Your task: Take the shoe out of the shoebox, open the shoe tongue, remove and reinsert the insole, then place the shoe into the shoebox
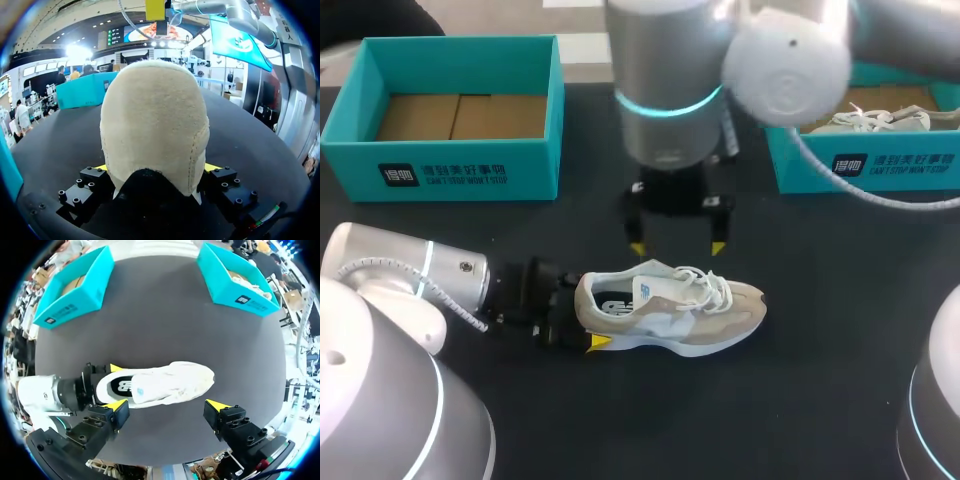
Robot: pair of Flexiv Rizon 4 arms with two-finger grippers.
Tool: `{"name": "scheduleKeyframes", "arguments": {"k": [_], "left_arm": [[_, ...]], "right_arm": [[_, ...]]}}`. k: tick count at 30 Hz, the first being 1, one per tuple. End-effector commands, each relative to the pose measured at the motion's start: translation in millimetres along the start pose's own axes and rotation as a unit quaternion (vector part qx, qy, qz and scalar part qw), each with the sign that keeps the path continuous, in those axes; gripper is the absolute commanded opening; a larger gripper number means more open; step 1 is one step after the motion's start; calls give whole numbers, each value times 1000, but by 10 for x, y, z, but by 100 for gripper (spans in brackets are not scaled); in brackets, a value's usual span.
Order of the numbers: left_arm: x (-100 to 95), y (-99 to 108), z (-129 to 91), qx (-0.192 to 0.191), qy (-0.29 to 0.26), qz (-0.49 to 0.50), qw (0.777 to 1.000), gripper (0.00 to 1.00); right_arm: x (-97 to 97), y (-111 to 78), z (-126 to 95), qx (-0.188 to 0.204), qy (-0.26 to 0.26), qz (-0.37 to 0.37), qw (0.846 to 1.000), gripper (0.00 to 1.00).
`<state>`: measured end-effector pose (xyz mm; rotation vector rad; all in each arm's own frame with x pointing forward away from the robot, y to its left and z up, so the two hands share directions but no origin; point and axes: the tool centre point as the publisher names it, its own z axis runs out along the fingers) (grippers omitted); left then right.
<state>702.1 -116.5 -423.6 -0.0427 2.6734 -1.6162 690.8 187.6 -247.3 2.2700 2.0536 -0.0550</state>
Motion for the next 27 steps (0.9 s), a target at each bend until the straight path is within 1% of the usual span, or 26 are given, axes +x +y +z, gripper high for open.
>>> {"name": "scheduleKeyframes", "arguments": {"k": [1,4,5,6,7,20,22,24,27], "left_arm": [[-11,7,35,-3,1,0,1000,0],[-11,7,35,-3,1,0,1000,0],[-11,7,35,-3,1,0,1000,0],[-11,7,35,-3,1,0,1000,0],[-11,7,35,-3,1,0,1000,0],[-11,7,35,-3,1,0,1000,0],[-11,7,35,-3,1,0,1000,0],[-11,7,35,-3,1,0,1000,0],[-11,7,35,-3,1,0,1000,0]], "right_arm": [[374,-77,195,-1,-29,20,999,100],[401,-108,270,-1,-31,23,999,100],[416,-121,311,-13,-37,29,999,100],[429,-120,354,-15,-49,24,998,100],[429,-128,411,-13,-60,37,997,100],[429,-128,411,-13,-60,37,997,100],[501,-151,489,-18,-71,39,997,100],[538,-151,555,-31,-86,42,995,100],[606,-142,629,-42,-86,43,994,100]]}}
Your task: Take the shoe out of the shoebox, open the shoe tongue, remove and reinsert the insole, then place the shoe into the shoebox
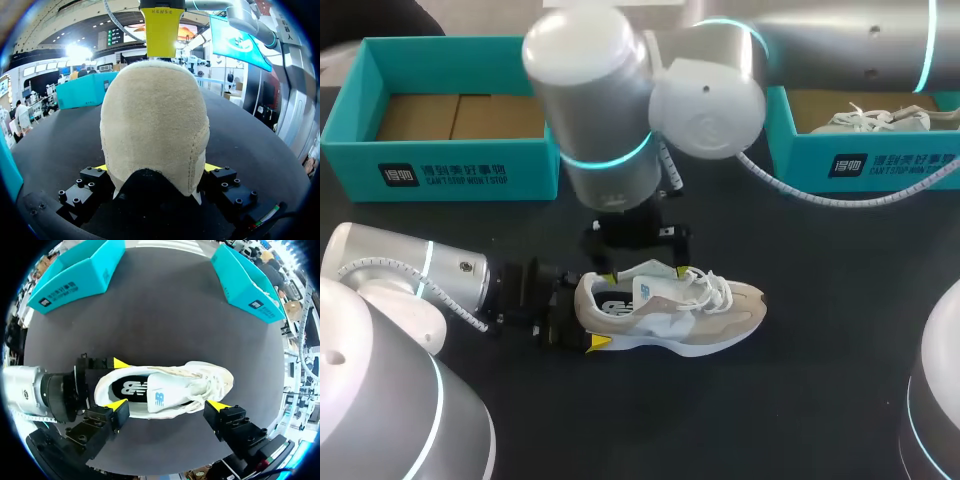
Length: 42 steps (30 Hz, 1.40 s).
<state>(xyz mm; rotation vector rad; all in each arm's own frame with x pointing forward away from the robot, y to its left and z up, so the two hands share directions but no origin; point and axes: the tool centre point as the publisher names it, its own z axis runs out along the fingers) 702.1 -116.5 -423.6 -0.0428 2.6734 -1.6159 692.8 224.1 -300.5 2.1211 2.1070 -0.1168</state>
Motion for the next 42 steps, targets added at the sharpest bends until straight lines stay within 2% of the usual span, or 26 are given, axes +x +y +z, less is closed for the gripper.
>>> {"name": "scheduleKeyframes", "arguments": {"k": [1,3,8,16,21,25,29,32,33,34,35,36,37,42], "left_arm": [[-11,8,35,-3,1,0,1000,0],[-11,8,35,-3,1,0,1000,0],[-11,8,35,-3,1,0,1000,0],[-11,8,35,-3,1,0,1000,0],[-11,8,35,-3,1,0,1000,0],[-11,8,35,-3,1,0,1000,0],[-11,8,35,-3,1,0,1000,0],[-11,8,35,-3,1,0,1000,0],[-11,8,35,-3,1,0,1000,0],[-11,8,35,-3,1,0,1000,0],[-11,8,35,-3,1,0,1000,0],[-11,8,35,-3,1,0,1000,0],[-11,8,35,-3,1,0,1000,0],[-11,8,35,-3,1,0,1000,0]], "right_arm": [[231,-85,132,-23,-51,89,994,100],[249,-73,207,-23,-66,87,994,100],[206,-56,353,-27,-65,112,991,100],[45,-7,487,-45,-114,146,982,100],[-49,-14,568,-41,-127,163,978,100],[-128,-26,572,-36,-140,167,975,100],[-291,-54,453,-23,-168,181,969,100],[-439,-86,355,-20,-164,203,965,100],[-486,-93,328,-22,-162,206,965,91],[-532,-101,310,-29,-161,213,963,54],[-562,-100,280,-30,-160,214,963,41],[-573,-91,241,-31,-161,214,963,12],[-603,-88,222,-34,-162,216,962,0],[-707,-61,229,-42,-134,221,965,0]]}}
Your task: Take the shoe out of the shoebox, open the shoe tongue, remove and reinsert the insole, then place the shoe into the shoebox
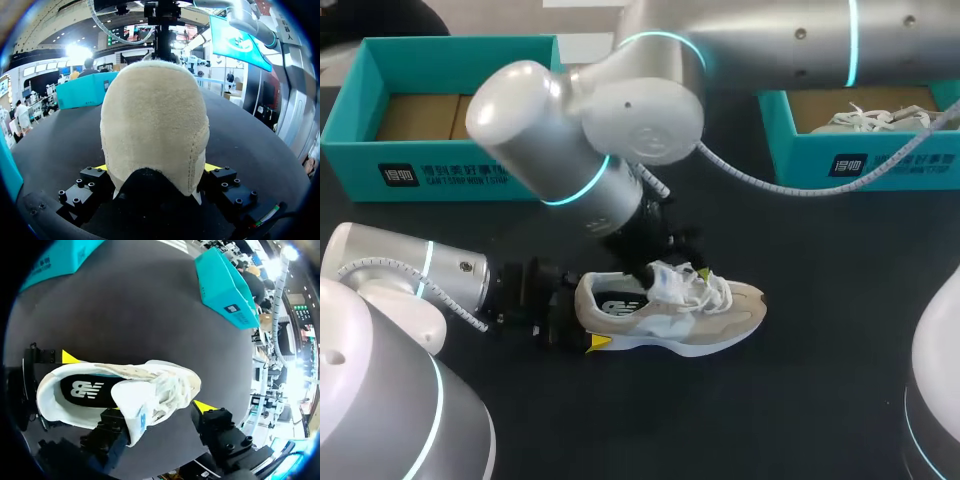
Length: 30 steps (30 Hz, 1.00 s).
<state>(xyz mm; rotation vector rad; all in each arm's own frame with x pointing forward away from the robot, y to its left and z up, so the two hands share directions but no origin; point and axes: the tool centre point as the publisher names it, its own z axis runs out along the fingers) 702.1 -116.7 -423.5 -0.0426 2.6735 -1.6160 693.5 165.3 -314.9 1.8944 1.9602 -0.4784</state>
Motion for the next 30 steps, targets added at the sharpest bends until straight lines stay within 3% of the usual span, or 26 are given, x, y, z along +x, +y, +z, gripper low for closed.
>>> {"name": "scheduleKeyframes", "arguments": {"k": [1,8,16,23,30], "left_arm": [[-11,9,34,-3,1,0,1000,0],[-11,9,34,-3,1,0,1000,0],[-11,9,34,-3,1,0,1000,0],[-11,9,34,-3,1,0,1000,0],[-11,9,34,-3,1,0,1000,0]], "right_arm": [[-152,-61,56,-12,46,251,967,0],[-208,24,99,-27,103,248,963,0],[-416,69,143,-14,103,224,969,0],[-595,84,388,-2,93,231,968,0],[-618,53,708,7,103,251,963,0]]}}
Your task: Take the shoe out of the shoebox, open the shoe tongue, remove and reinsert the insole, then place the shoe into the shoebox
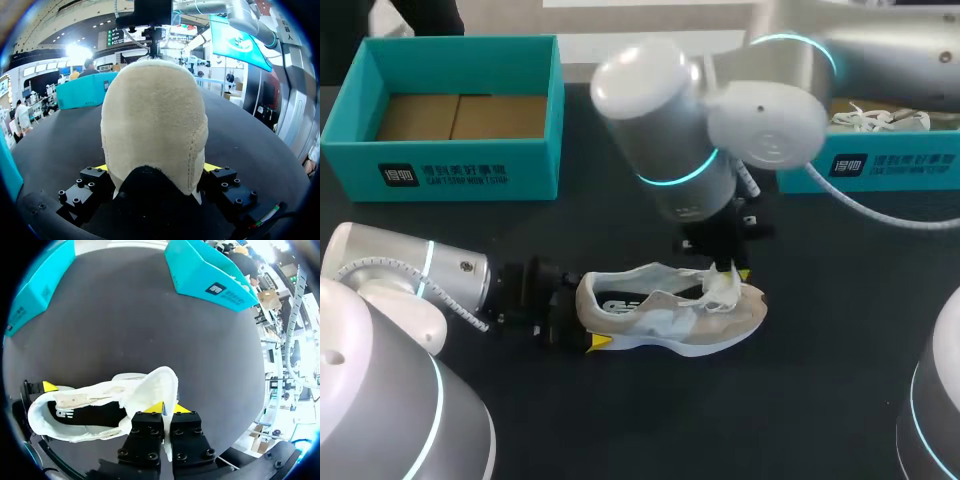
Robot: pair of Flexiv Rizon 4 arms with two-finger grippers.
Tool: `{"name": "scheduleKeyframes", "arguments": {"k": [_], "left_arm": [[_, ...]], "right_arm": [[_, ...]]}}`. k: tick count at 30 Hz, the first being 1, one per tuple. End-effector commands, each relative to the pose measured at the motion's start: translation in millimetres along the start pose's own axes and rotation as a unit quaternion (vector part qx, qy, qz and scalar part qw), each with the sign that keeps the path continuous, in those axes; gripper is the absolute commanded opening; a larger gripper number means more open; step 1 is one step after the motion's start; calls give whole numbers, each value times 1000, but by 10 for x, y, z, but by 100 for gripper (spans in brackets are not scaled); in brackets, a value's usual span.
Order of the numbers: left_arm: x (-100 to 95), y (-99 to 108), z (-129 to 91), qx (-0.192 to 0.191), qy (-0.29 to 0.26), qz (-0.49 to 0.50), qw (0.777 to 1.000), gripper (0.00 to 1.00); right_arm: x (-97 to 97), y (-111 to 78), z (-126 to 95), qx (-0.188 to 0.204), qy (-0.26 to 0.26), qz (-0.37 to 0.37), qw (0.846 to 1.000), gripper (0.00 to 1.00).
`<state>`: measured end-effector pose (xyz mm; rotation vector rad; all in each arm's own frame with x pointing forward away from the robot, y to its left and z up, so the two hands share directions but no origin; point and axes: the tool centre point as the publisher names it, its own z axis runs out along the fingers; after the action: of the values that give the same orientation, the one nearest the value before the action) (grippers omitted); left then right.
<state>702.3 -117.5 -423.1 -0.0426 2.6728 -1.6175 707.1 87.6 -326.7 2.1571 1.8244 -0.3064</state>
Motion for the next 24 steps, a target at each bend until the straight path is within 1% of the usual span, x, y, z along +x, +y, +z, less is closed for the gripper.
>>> {"name": "scheduleKeyframes", "arguments": {"k": [1,3,4,5,6,8,9,10,11,12,15,19,21,24], "left_arm": [[-9,17,29,-3,1,0,1000,0],[-9,17,29,-3,1,0,1000,0],[-9,17,29,-3,1,0,1000,0],[-9,17,29,-3,1,0,1000,0],[-9,17,29,-3,1,0,1000,0],[-9,17,29,-3,1,0,1000,0],[-9,17,29,-3,1,0,1000,0],[-9,17,29,-3,1,0,1000,0],[-9,17,29,-3,1,0,1000,0],[-9,17,29,-3,1,0,1000,0],[-9,17,29,-3,1,0,1000,0],[-9,17,29,-3,1,0,1000,0],[-9,17,29,-3,1,0,1000,0],[-9,17,29,-3,1,0,1000,0]], "right_arm": [[-31,-60,273,-12,37,159,986,0],[-11,-84,374,-11,50,167,985,1],[0,-98,418,-10,52,172,984,27],[13,-110,457,-6,55,173,983,33],[24,-124,491,-1,53,176,983,33],[45,-151,547,5,54,181,982,38],[53,-169,570,11,50,183,982,59],[56,-179,581,11,50,183,982,83],[56,-181,581,12,49,185,981,95],[53,-191,581,15,44,187,981,100],[-13,-209,513,8,34,199,979,100],[-125,-171,318,-14,25,213,977,100],[-154,-127,184,-35,33,215,975,100],[-139,-51,-31,-70,71,213,972,100]]}}
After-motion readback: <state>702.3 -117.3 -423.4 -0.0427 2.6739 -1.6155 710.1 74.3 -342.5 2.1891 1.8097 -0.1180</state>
